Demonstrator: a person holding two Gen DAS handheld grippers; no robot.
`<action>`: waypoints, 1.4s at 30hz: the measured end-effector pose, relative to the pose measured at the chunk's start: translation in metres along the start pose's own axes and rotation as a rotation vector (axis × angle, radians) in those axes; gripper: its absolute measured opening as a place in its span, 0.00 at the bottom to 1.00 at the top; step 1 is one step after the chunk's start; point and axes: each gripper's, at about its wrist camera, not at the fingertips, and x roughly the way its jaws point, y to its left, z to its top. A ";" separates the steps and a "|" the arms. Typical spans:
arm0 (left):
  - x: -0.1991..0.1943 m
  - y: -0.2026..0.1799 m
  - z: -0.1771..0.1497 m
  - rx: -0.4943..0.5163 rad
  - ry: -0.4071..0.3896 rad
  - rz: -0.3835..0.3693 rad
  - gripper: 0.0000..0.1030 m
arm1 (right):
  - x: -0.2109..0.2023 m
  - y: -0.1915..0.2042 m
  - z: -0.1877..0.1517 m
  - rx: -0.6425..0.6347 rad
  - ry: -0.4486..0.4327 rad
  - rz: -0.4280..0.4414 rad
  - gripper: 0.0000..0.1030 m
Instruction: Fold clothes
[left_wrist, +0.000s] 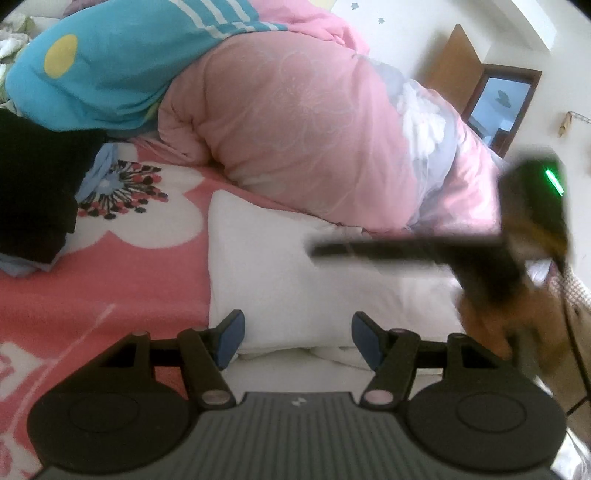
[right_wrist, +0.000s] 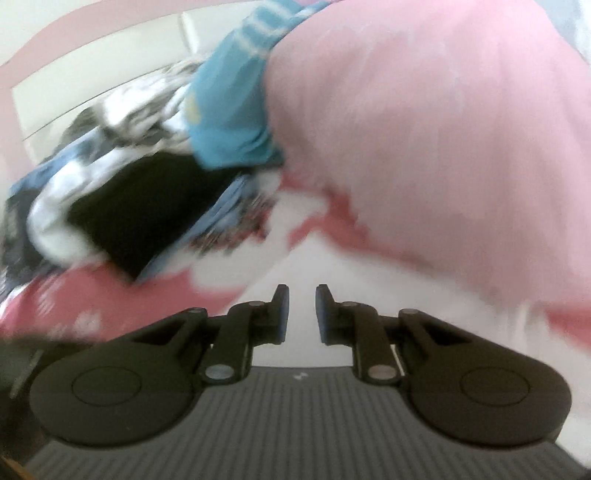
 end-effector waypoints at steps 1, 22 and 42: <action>0.000 0.000 0.000 -0.002 0.001 0.000 0.64 | -0.010 -0.001 -0.015 0.015 0.006 -0.014 0.14; 0.026 -0.039 0.021 0.158 0.013 0.095 0.67 | -0.194 -0.079 -0.141 0.379 -0.226 -0.405 0.15; 0.057 -0.079 0.006 0.283 -0.010 0.273 0.77 | -0.176 -0.133 -0.179 0.649 -0.355 -0.421 0.00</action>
